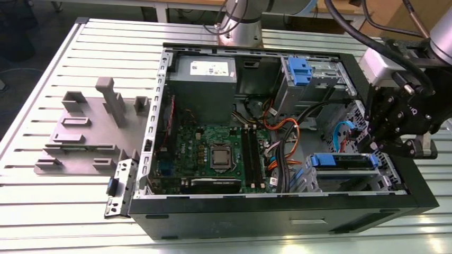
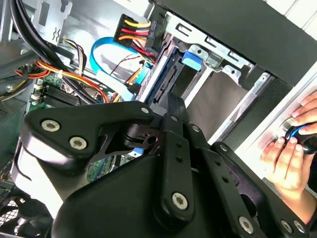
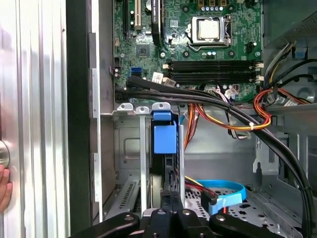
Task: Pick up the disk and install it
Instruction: 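Insert the first disk wire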
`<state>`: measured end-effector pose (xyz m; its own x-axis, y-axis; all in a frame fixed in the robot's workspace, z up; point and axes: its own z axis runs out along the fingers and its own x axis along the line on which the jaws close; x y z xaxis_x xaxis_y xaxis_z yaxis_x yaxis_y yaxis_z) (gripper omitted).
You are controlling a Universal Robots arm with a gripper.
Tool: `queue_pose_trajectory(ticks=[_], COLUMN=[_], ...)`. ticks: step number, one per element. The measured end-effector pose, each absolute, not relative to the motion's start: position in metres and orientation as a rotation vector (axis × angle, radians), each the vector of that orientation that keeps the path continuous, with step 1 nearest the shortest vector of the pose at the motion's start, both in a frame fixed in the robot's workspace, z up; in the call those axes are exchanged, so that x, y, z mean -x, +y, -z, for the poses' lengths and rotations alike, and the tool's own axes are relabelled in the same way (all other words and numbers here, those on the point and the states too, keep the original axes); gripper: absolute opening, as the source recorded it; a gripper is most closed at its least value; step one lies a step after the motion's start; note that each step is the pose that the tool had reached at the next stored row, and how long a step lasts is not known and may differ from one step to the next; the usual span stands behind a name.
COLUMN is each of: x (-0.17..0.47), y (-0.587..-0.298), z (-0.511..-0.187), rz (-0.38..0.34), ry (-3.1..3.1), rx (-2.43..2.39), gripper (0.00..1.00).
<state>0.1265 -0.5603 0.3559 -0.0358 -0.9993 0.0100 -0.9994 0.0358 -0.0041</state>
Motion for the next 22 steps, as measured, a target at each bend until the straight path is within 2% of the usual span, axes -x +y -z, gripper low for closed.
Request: queue_pose_trajectory(ticks=[22], x=[-0.144], y=[-0.539], z=[-0.362], rz=[-0.025], ry=[-2.252], rx=[-2.173], gripper=[0.11])
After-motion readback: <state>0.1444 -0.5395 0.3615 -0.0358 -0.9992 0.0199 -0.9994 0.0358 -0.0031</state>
